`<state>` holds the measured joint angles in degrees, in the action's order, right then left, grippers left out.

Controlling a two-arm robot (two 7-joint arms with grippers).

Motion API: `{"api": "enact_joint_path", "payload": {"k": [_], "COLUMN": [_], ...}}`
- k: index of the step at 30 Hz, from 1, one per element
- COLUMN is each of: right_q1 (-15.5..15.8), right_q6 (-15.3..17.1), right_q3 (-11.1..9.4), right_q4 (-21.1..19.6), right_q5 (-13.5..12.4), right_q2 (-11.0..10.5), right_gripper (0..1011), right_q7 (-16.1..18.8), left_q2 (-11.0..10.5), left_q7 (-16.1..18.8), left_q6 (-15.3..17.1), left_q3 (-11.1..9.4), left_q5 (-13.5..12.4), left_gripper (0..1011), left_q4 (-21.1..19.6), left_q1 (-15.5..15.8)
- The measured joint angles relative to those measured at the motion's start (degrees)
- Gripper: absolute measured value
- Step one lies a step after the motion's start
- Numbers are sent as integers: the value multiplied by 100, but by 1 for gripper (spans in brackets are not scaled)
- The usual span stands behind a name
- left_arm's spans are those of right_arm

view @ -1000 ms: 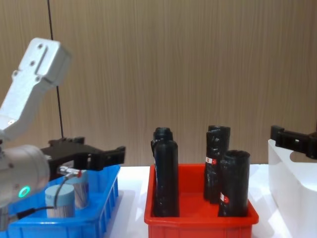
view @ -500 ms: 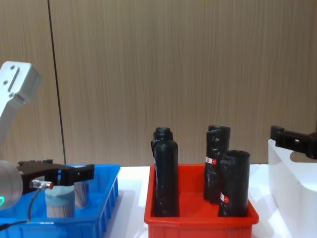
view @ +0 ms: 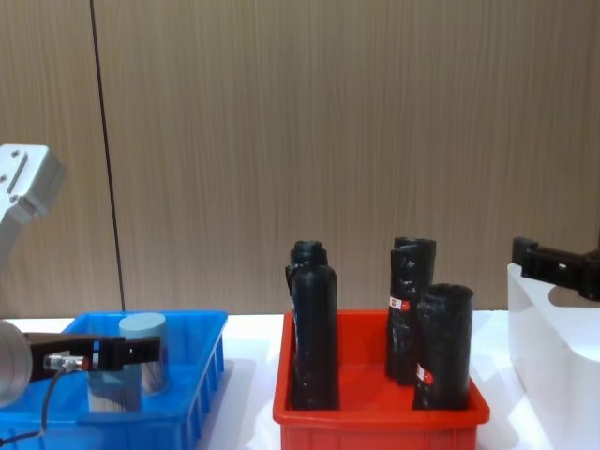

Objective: Pick the cotton swabs from the blue box and place them into the white box.

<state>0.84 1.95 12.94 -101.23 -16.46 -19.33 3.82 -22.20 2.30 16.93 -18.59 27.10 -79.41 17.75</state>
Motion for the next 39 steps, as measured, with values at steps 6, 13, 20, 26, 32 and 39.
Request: {"api": "enact_joint_path", "payload": {"k": [6, 13, 20, 26, 32, 39], "right_q1": [0, 0, 0, 0, 0, 0], "right_q6": [0, 0, 0, 0, 0, 0], "right_q3": [0, 0, 0, 0, 0, 0], "right_q4": [0, 0, 0, 0, 0, 0], "right_q5": [0, 0, 0, 0, 0, 0], "right_q2": [0, 0, 0, 0, 0, 0], "right_gripper": [1002, 1002, 1002, 1002, 1002, 1002], "right_q7": [0, 0, 0, 0, 0, 0], "left_q2": [36, 70, 114, 154, 206, 254], "left_q7": [55, 127, 142, 90, -9, -132], "left_q6": [173, 377, 527, 581, 608, 608], "left_q3": [23, 48, 74, 85, 90, 91], "left_q5": [14, -21, -71, -107, -141, -155], "left_gripper": [1003, 1003, 1003, 1003, 1003, 867], "left_q4": [62, 119, 247, 386, 579, 755], "left_q1": [71, 152, 253, 337, 438, 522]}}
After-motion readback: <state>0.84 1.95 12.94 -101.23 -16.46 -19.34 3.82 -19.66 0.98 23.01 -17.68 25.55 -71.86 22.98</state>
